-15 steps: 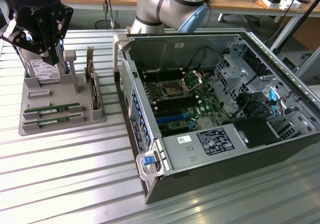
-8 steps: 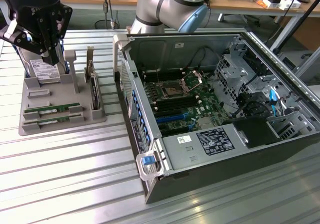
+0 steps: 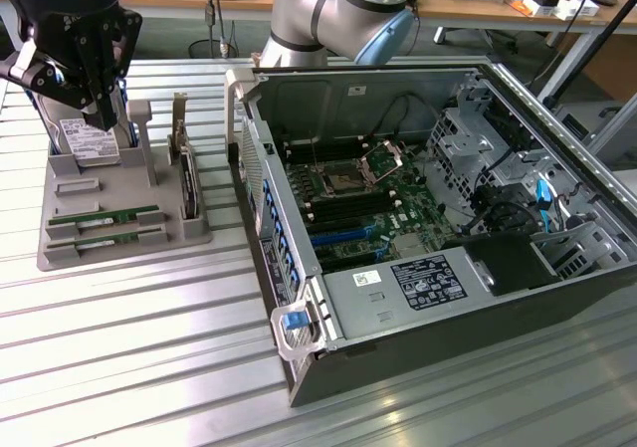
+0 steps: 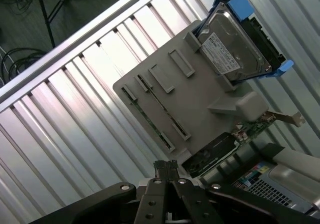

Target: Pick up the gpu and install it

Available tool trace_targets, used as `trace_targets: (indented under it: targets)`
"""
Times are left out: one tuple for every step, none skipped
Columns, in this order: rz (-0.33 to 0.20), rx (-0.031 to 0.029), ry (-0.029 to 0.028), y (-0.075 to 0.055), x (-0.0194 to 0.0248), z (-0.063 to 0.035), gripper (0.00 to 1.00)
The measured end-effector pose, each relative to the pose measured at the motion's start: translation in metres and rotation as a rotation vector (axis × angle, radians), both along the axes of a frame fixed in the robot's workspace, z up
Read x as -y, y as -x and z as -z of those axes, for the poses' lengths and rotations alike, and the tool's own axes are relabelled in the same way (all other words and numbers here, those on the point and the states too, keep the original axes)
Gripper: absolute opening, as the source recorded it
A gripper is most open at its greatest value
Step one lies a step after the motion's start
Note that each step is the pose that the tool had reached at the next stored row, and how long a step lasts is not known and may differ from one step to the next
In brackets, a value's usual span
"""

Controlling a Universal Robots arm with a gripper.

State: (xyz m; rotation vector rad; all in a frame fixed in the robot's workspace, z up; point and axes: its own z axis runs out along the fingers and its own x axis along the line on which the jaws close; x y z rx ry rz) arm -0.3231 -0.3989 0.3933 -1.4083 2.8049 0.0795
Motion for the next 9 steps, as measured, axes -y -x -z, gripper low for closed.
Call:
trace_targets:
  targets:
    - [-0.010,0.0000,0.0000,0.0000,0.0000,0.0000,0.11]
    - [-0.022,0.0000,0.0000,0.0000,0.0000,0.0000,0.11]
    - [-0.031,0.0000,0.0000,0.0000,0.0000,0.0000,0.11]
    - [-0.036,0.0000,0.0001,0.0000,0.0000,0.0000,0.11]
    - [-0.039,0.0000,0.0000,0.0000,0.0000,0.0000,0.11]
    - [-0.043,0.0000,0.0000,0.0000,0.0000,0.0000,0.11]
    - [-0.047,0.0000,0.0000,0.0000,0.0000,0.0000,0.11]
    - [-0.050,0.0000,0.0000,0.0000,0.0000,0.0000,0.11]
    - [-0.055,0.0000,0.0000,0.0000,0.0000,0.0000,0.11]
